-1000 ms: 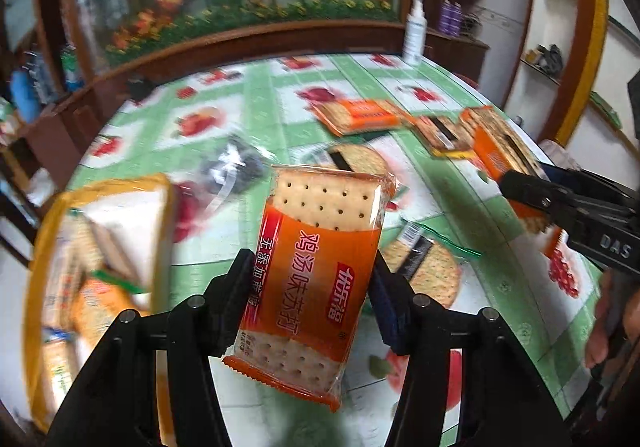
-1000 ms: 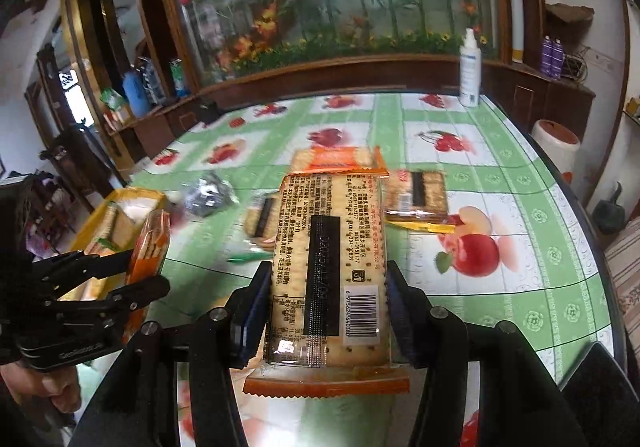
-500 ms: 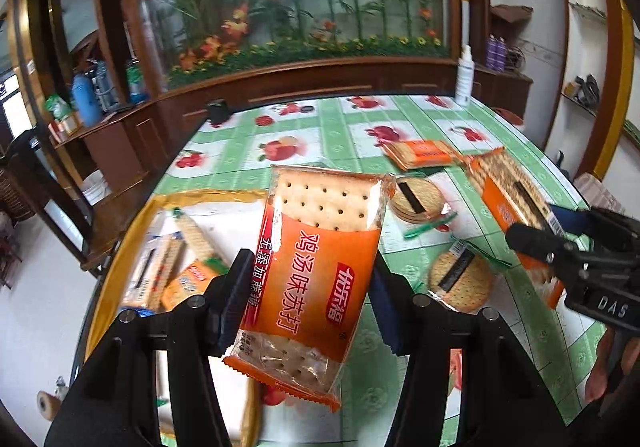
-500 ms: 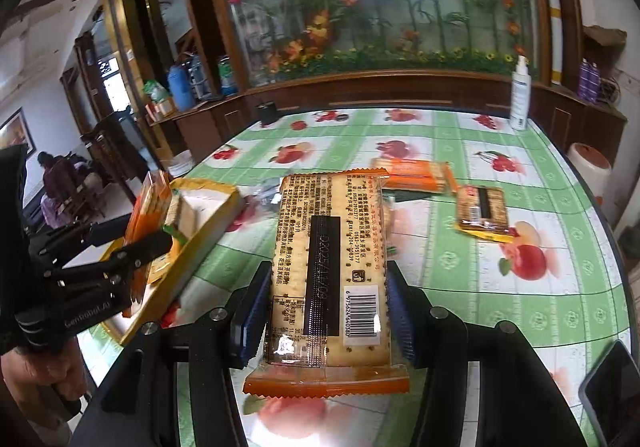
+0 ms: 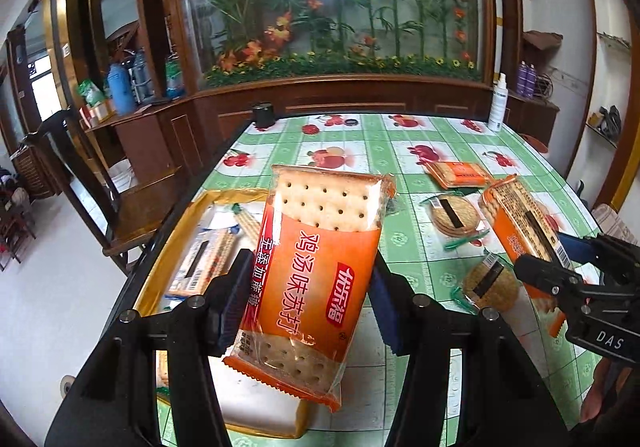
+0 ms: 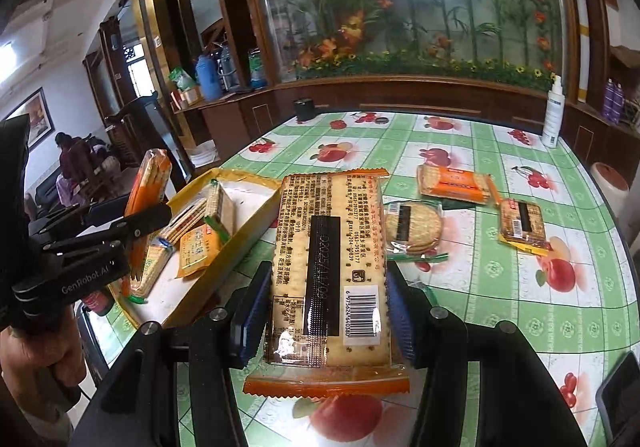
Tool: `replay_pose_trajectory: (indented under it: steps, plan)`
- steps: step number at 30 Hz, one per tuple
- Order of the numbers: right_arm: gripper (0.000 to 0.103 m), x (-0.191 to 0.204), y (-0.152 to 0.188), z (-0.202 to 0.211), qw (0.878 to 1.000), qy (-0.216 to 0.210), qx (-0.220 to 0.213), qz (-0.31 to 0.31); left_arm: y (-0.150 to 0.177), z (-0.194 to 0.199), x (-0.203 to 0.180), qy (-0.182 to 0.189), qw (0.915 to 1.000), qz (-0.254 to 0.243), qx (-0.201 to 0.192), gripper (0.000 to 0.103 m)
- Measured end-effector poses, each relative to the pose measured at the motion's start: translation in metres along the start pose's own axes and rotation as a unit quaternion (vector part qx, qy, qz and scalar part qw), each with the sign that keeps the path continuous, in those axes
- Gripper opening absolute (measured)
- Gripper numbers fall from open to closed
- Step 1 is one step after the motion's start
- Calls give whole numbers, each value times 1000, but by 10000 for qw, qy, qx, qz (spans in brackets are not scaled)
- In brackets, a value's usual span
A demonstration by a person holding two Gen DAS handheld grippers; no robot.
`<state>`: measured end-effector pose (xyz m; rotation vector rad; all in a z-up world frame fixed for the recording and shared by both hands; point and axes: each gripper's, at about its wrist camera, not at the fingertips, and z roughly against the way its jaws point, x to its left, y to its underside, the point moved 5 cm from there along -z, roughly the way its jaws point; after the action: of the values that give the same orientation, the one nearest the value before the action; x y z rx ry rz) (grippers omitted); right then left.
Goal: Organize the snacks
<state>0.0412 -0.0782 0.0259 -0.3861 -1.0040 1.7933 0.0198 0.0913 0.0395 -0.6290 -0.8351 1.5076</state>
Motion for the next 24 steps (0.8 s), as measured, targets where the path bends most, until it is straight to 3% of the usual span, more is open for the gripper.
replay_pose_trajectory:
  steps: [24]
  plan:
    - [55,52,1,-23,9985,-328,230,382,17,-7,68,-535,9971,532,136,54]
